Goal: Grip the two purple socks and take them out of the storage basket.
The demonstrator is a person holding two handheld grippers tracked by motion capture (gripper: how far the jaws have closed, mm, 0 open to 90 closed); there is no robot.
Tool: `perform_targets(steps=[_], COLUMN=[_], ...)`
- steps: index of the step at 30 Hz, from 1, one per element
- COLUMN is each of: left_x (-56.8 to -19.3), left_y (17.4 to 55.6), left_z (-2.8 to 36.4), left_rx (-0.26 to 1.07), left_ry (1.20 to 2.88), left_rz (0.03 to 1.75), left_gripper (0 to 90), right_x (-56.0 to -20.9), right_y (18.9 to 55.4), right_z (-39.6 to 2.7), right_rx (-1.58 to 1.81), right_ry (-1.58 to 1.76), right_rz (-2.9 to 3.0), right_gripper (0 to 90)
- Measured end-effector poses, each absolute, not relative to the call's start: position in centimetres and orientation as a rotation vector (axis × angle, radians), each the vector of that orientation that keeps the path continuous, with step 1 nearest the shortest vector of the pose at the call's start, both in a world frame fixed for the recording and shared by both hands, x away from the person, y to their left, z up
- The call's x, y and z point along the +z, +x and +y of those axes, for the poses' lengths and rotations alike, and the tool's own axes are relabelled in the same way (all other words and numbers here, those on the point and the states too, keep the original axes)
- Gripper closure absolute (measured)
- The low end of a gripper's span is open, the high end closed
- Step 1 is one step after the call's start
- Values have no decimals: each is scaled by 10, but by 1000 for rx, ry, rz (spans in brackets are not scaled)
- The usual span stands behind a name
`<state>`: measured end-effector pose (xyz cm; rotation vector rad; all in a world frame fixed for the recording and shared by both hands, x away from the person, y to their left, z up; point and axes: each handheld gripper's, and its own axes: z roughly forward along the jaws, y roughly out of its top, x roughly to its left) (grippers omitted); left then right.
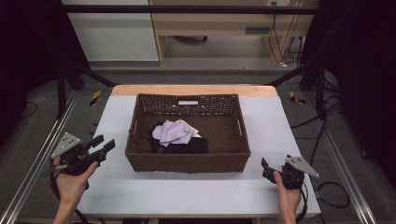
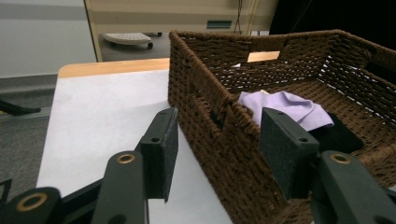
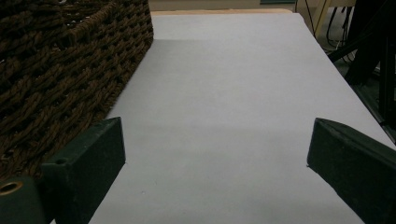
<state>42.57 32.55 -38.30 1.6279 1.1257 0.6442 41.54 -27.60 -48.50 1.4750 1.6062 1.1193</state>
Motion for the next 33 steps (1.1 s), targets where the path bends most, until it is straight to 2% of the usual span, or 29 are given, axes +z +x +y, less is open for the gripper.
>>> perform_targets(steps=[15, 33], left_x=[-359, -340], left_y=[441, 470], left_z=[298, 251], left_rx=[640, 642], left_ry=[1627, 1671], left_rz=[1065, 998], left_gripper=[437, 446], right_x=[-485, -485], right_y=[415, 417], right_z=[-276, -276], right_rx=[1128, 1122], right_ry=[1481, 1476], right_rz=[1603, 1615], right_gripper=[47, 46])
